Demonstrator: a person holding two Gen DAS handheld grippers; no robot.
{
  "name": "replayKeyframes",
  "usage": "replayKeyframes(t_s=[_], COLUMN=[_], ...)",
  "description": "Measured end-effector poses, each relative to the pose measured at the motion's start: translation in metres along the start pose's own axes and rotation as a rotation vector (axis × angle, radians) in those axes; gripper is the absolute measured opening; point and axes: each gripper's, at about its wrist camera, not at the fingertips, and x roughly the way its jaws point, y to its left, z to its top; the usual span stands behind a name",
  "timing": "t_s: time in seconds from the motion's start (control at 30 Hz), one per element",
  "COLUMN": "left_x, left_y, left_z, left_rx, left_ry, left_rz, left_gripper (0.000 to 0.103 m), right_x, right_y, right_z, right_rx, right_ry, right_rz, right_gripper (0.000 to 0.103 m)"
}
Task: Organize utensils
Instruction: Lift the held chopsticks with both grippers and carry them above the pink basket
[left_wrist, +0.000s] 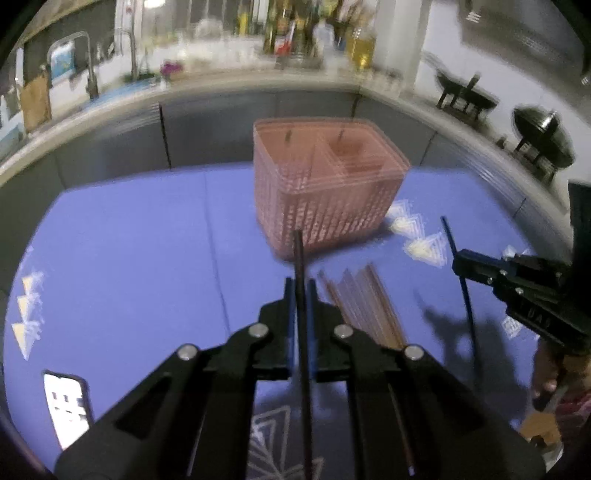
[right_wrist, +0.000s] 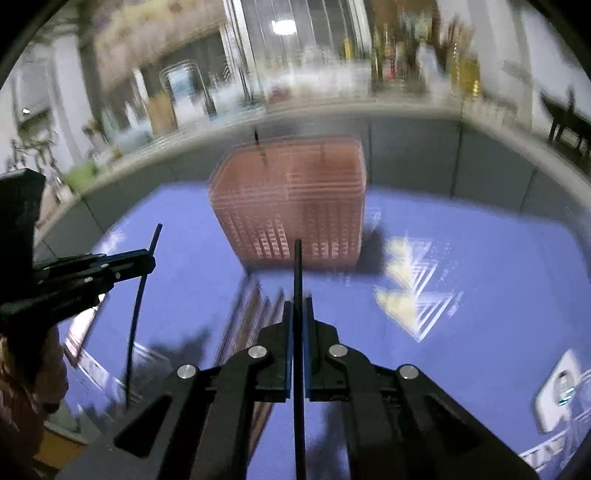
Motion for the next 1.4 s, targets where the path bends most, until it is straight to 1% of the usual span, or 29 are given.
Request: replayKeyframes(t_s=[0.07,0.13,0.17,0.23,0.27,0.33,0.37,0.43,0.47,0.53,0.63,0.73,0.8,0.87,0.93,1.0,1.07,1.2,1.33,1.37,1.4], left_x=[-0.027,-0.052,-0.059,-0.069,-0.068,-0.062,-0.061,-0.061,-0.068,-0.080,-0.098,-0.112,-0.113,-0.103,-0.085,-0.065,-0.040,0.004,0.044,0.046,0.048], left_y=[-0.002,-0.007,-0.010,-0.014,-0.018,-0.027,-0.029,-0.032,-0.031,-0.032,-0.032,-0.030,-0.030,-0.030,-0.030,-0.025,-0.021,-0.015,-0.011,-0.008,-0.007], left_z=[0.006,0.009,0.011,0.010,0.010,0.012,0.013,0.023,0.028,0.045,0.088,0.133,0.157,0.178,0.190,0.195,0.195,0.184,0.167,0.164,0.163], left_rx=[0.009,0.022,0.027,0.033,0.046,0.086,0.090,0.087,0.092,0.100,0.097,0.084,0.074,0.073,0.075,0.067,0.055,0.040,0.023,0.018,0.021], left_ry=[-0.065,-0.127,-0.145,-0.164,-0.165,-0.171,-0.162,-0.138,-0.154,-0.193,-0.267,-0.337,-0.359,-0.366,-0.344,-0.298,-0.244,-0.165,-0.053,-0.066,-0.068], left_rz=[-0.016,-0.030,-0.034,-0.047,-0.046,-0.013,-0.012,-0.043,-0.038,-0.029,-0.038,-0.018,-0.013,0.020,0.044,0.041,0.033,0.060,0.084,0.094,0.089], left_gripper=[0.005,0.005,0.005,0.005,0.005,0.005,0.005,0.005,0.005,0.005,0.005,0.005,0.005,0.005,0.005,0.005,0.005,0.005,0.005,0.005,0.005], right_x=[-0.033,-0.053,-0.061,-0.063,-0.060,-0.055,-0.053,-0.062,-0.065,-0.073,-0.078,-0.079,-0.074,-0.060,-0.037,-0.014,0.011,0.050,0.068,0.066,0.063], right_y=[0.006,0.012,0.013,0.011,0.010,0.008,0.005,0.004,0.004,0.006,0.006,0.004,0.003,0.002,0.003,0.006,0.009,0.014,0.018,0.017,0.015], right_z=[0.004,0.008,0.009,0.009,0.009,0.013,0.019,0.026,0.036,0.055,0.101,0.146,0.169,0.189,0.200,0.201,0.197,0.177,0.164,0.164,0.164], right_rx=[-0.013,-0.017,-0.013,0.000,-0.005,-0.008,0.014,0.034,0.037,0.043,0.066,0.089,0.102,0.117,0.114,0.110,0.109,0.096,0.088,0.099,0.111], right_ry=[-0.111,-0.189,-0.223,-0.239,-0.245,-0.229,-0.209,-0.215,-0.229,-0.259,-0.312,-0.365,-0.383,-0.384,-0.366,-0.331,-0.285,-0.204,-0.168,-0.172,-0.184], right_rz=[-0.003,-0.021,-0.031,-0.035,-0.050,-0.058,-0.041,-0.014,0.002,0.026,0.071,0.094,0.097,0.099,0.091,0.087,0.086,0.092,0.058,0.055,0.071], right_gripper=[0.005,0.005,0.005,0.005,0.005,0.005,0.005,0.005,0.005,0.005,0.005,0.005,0.005,0.005,0.005,0.005,0.005,0.005,0.005,0.005,0.005])
